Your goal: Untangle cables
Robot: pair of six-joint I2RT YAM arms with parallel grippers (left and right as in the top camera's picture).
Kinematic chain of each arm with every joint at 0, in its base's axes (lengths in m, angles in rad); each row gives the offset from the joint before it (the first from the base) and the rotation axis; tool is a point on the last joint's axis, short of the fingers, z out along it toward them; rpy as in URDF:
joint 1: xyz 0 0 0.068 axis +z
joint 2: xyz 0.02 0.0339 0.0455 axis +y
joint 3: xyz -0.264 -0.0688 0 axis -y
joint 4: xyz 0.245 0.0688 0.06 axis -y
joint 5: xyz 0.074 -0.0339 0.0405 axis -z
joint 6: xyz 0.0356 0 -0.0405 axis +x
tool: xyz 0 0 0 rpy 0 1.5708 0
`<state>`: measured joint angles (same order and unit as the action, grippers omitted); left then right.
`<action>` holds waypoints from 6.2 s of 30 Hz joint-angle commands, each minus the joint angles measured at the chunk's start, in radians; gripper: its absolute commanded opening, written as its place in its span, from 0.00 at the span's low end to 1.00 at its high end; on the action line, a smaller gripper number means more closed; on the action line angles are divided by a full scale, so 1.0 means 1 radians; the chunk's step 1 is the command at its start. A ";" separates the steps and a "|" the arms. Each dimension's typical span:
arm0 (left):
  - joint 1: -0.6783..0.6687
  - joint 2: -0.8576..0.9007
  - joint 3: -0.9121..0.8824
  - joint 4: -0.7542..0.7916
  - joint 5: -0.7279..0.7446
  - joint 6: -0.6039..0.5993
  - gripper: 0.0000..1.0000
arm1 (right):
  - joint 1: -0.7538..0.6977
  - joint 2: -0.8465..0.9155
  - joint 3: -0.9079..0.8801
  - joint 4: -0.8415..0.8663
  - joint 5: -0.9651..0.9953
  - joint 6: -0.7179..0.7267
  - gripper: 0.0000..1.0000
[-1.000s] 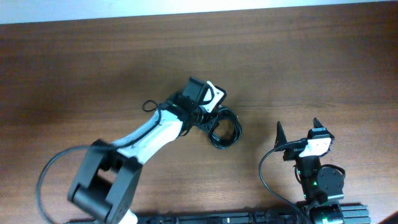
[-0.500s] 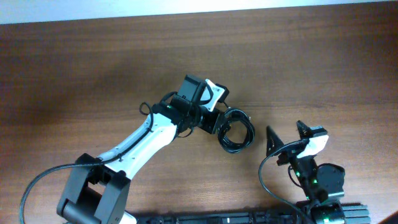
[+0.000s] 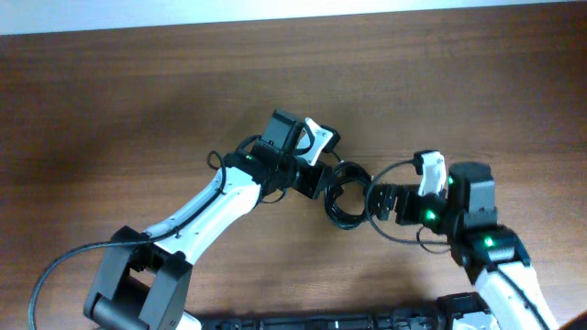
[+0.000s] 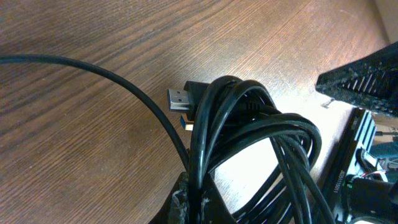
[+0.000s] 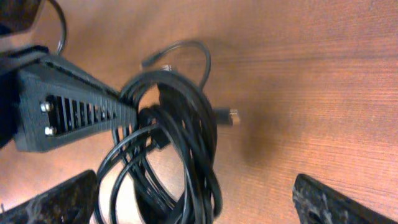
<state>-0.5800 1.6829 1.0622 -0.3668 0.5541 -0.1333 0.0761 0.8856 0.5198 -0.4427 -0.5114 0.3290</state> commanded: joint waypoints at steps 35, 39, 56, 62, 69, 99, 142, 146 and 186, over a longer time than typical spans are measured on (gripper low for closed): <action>0.112 -0.017 0.007 0.056 0.430 -0.010 0.00 | -0.004 0.384 0.127 0.062 -0.245 0.095 0.39; 0.112 -0.017 0.007 0.053 0.404 -0.008 0.00 | -0.005 0.384 0.127 0.057 -0.182 0.095 0.04; 0.315 -0.030 0.076 -0.122 0.121 -0.008 0.41 | -0.005 0.384 0.127 -0.032 0.089 0.211 0.04; 0.193 -0.030 0.064 -0.192 0.123 0.037 0.89 | -0.004 0.384 0.127 0.040 -0.010 0.211 0.04; 0.110 -0.030 0.064 -0.193 0.299 0.124 0.17 | -0.005 0.384 0.127 0.040 -0.027 0.211 0.04; -0.001 -0.028 0.064 -0.102 0.189 0.126 0.00 | -0.005 0.384 0.127 0.039 -0.027 0.211 0.04; 0.241 0.003 0.150 -0.295 0.232 0.070 0.73 | 0.009 0.383 0.128 0.350 -0.454 0.006 0.04; 0.241 0.003 0.149 -0.217 0.385 0.036 0.62 | 0.009 0.383 0.128 0.350 -0.491 0.006 0.04; 0.390 -0.321 0.156 -0.335 0.188 0.094 0.00 | 0.035 0.383 0.128 0.090 -0.124 -0.086 0.39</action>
<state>-0.1295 1.3556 1.1980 -0.7116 0.6575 0.0364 0.0906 1.2709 0.6460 -0.3706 -0.5110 0.3210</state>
